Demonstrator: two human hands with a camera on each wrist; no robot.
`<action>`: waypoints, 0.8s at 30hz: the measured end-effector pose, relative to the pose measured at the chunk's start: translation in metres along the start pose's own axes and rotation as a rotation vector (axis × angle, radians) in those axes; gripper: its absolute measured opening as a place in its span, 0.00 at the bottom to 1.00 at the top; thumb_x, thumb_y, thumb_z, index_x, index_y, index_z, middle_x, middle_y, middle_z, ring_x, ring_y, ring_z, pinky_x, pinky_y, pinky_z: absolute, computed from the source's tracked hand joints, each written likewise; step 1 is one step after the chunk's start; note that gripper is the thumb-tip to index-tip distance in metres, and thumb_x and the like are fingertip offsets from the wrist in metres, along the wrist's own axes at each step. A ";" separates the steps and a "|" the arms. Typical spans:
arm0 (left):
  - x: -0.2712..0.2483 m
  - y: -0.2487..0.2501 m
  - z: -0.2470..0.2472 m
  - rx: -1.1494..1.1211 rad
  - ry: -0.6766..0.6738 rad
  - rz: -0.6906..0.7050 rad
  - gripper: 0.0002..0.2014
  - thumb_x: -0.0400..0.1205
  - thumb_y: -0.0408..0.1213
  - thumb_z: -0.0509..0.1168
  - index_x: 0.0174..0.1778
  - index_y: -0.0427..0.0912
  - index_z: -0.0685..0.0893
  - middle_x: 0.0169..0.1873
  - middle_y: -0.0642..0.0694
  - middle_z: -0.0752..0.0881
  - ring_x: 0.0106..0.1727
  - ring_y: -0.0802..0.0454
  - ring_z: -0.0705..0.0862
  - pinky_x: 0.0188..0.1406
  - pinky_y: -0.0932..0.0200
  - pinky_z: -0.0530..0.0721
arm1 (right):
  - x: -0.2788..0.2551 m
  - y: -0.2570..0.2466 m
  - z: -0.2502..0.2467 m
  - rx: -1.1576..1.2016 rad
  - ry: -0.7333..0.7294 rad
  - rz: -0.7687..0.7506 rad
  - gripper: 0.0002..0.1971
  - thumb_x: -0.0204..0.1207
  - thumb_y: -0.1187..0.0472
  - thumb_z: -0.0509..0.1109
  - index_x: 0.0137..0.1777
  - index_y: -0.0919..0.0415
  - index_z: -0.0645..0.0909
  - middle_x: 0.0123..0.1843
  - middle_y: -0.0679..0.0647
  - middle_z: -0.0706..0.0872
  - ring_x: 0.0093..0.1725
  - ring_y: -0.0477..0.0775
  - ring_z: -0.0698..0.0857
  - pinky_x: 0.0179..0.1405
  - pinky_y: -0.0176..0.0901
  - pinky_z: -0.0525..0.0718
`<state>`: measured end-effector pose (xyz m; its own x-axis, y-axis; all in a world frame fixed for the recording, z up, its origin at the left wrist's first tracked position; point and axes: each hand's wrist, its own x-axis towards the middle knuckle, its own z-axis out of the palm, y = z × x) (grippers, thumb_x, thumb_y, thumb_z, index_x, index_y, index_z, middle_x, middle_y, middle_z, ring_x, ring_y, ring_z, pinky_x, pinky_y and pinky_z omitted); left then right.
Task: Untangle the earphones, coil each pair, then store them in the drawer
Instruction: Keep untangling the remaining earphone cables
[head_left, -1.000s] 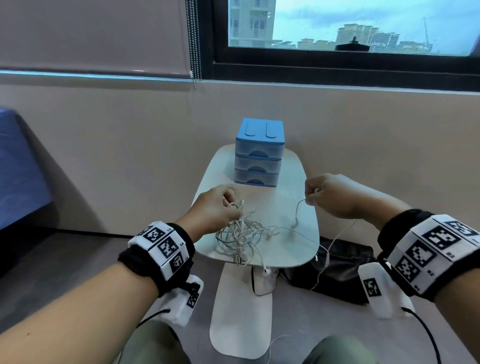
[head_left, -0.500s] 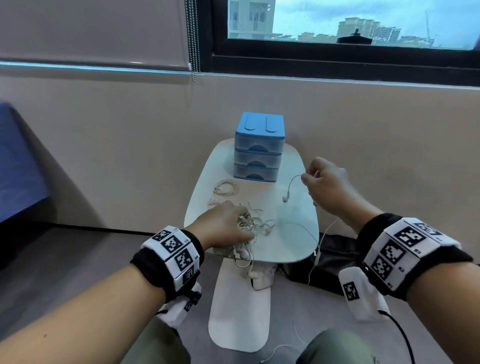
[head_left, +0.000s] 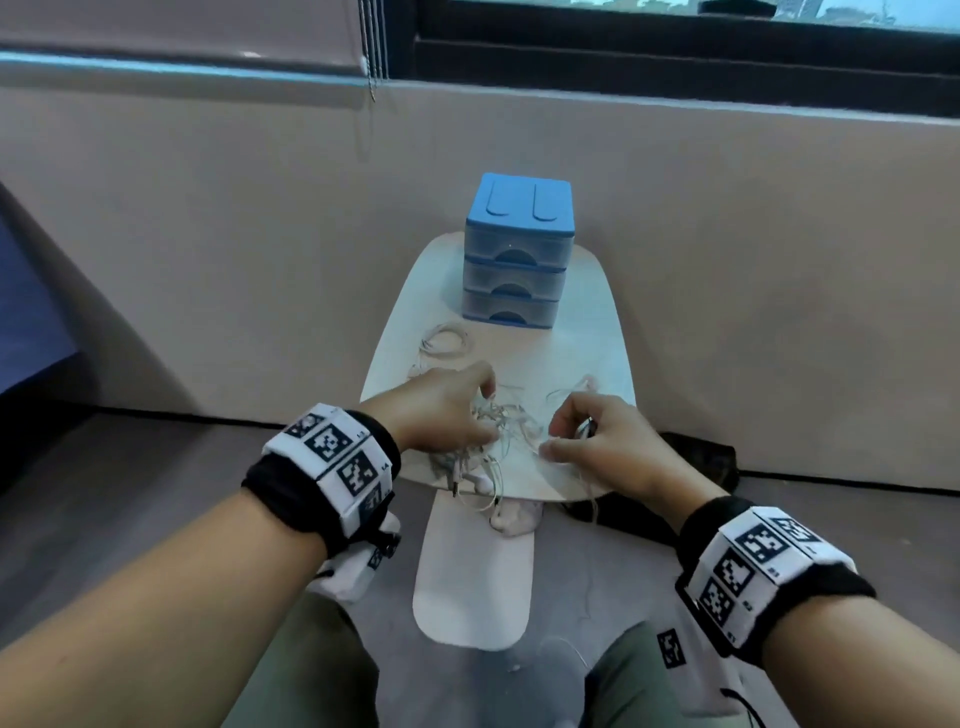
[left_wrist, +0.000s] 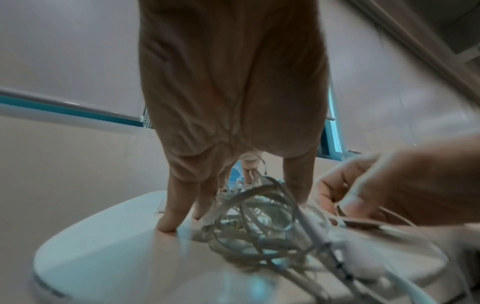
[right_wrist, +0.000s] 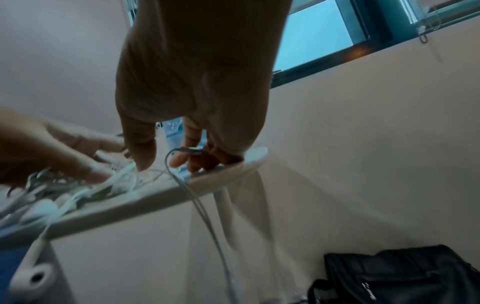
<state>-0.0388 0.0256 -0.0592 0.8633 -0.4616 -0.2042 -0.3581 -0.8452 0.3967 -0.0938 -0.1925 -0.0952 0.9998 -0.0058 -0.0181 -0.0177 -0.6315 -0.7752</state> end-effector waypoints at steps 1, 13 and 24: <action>-0.001 -0.001 0.000 -0.023 -0.014 -0.010 0.17 0.82 0.50 0.72 0.61 0.54 0.74 0.45 0.48 0.81 0.43 0.52 0.81 0.40 0.53 0.78 | -0.004 0.001 0.002 -0.023 -0.002 0.001 0.11 0.68 0.56 0.86 0.41 0.55 0.86 0.41 0.48 0.88 0.34 0.41 0.80 0.35 0.33 0.78; 0.010 0.009 -0.012 0.039 -0.124 -0.009 0.14 0.82 0.52 0.73 0.56 0.48 0.81 0.49 0.52 0.81 0.51 0.49 0.80 0.47 0.54 0.77 | 0.003 -0.005 -0.003 0.240 -0.127 0.074 0.11 0.80 0.61 0.78 0.37 0.62 0.85 0.32 0.52 0.77 0.32 0.48 0.72 0.33 0.38 0.70; 0.006 -0.005 -0.024 -0.184 -0.137 -0.031 0.15 0.78 0.51 0.79 0.55 0.51 0.85 0.43 0.56 0.83 0.42 0.55 0.82 0.37 0.59 0.75 | 0.015 -0.011 -0.007 0.628 0.043 0.263 0.12 0.87 0.67 0.61 0.40 0.59 0.74 0.31 0.56 0.83 0.30 0.50 0.73 0.29 0.39 0.66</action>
<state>-0.0229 0.0332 -0.0408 0.8118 -0.4791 -0.3339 -0.2501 -0.8019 0.5425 -0.0784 -0.1908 -0.0829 0.9608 -0.1363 -0.2414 -0.2482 -0.0351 -0.9681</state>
